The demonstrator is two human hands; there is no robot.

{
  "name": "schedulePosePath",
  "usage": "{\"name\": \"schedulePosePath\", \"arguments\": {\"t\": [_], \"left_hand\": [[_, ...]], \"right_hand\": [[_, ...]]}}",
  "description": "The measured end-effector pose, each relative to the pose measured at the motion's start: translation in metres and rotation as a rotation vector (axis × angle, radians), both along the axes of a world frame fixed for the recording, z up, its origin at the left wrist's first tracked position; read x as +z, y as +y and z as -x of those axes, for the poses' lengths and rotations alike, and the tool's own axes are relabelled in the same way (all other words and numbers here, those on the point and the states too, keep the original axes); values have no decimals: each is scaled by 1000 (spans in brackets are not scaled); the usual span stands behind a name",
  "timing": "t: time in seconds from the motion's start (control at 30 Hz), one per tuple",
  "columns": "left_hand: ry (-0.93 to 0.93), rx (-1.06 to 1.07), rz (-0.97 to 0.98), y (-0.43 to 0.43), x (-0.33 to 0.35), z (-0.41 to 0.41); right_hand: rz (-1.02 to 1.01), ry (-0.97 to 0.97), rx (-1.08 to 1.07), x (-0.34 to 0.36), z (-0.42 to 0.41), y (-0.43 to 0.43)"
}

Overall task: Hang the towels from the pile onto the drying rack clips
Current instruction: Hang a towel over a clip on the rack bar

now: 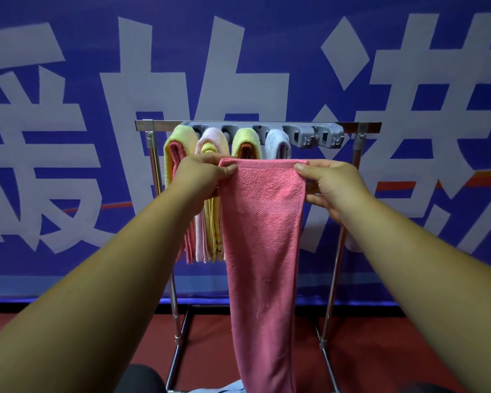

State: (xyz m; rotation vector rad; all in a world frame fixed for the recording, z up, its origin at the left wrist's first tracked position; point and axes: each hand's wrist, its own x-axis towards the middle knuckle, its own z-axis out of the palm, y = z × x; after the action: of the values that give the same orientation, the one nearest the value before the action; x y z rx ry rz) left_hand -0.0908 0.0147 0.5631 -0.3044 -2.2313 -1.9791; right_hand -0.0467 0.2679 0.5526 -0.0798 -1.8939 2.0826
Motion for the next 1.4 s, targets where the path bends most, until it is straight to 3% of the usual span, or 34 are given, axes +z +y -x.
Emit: {"name": "schedulePosePath", "arguments": {"t": [0.33, 0.47, 0.73, 1.2, 1.4], "left_hand": [[66, 179, 166, 11, -14, 8], [45, 228, 109, 17, -23, 6], [-118, 204, -159, 33, -56, -10], [-81, -28, 16, 52, -65, -29], [26, -81, 81, 49, -67, -29]], "right_hand": [[63, -27, -87, -13, 3, -12], [104, -39, -126, -19, 4, -23], [119, -109, -71, -48, 5, -52], [74, -101, 32, -59, 2, -72], [-9, -60, 86, -57, -5, -71]]}}
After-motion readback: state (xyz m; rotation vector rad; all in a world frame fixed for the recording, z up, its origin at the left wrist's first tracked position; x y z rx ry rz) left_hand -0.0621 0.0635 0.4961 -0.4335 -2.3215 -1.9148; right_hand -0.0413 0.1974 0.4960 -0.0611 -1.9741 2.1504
